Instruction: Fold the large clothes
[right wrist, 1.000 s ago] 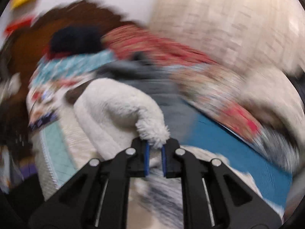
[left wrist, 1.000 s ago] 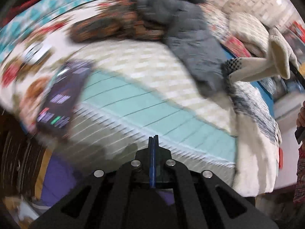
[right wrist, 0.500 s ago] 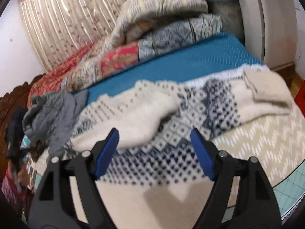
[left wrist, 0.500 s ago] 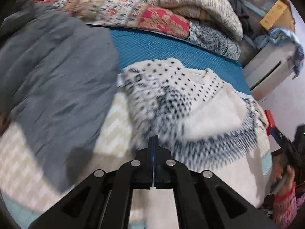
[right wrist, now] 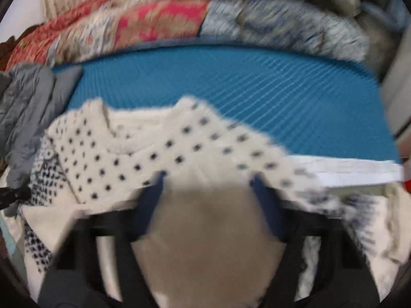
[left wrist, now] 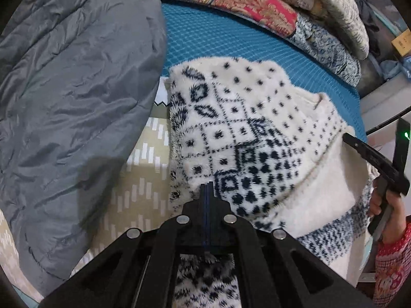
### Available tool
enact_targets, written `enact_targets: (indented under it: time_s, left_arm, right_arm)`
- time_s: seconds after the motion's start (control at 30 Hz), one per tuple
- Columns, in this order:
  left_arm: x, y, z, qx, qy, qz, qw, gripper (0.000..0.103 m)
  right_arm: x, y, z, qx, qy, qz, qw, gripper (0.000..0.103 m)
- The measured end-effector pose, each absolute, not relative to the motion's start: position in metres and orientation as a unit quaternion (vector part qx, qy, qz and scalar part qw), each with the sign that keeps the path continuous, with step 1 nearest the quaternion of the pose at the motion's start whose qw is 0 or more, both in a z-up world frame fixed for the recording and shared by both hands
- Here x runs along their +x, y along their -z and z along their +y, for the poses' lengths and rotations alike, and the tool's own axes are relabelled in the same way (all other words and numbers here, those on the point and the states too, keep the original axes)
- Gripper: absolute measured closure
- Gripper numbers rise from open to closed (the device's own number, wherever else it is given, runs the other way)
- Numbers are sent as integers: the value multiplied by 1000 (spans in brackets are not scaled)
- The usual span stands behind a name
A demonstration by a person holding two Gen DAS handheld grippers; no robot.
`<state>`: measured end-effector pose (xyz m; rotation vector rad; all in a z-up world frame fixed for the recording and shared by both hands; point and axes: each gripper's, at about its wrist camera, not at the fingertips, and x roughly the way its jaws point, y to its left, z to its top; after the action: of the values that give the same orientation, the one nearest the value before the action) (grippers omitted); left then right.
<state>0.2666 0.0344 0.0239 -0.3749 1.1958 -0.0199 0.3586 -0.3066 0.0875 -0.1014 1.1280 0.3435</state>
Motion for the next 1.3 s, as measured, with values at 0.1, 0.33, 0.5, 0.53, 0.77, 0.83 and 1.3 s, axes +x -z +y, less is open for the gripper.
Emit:
enact_targets:
  time_s: [0.1,0.33,0.5,0.53,0.77,0.83,1.3]
  left_arm:
    - [269,-19,29,-165,11,562,811,69]
    - [249,-32,18,-179,38,524,832,69]
    - [235,-22,8,-135,43,537,831,69]
    - [234,-22,9,-133,44,538,831,69]
    - [266,-45,29,-150,16,515,844,70]
    - [288,-43,30,-148,12,526,838,72]
    - [325,-20,24,-88,-54,498,861,69]
  right_arm:
    - [353,-142,-307,-24,-208,458,864,98]
    - [269,-279,-368,22,-335,254,907,94]
    - [193,-174,-420,1,-247,367,897,35]
    - [182,-146,-431,2,-214,404,890,35]
    - [171,-117,-459,101,-145,413,893,35]
    - [189,-125,-445,93,-146,405,898,35]
    - [260,-128,-395,63,-99,345,931,91]
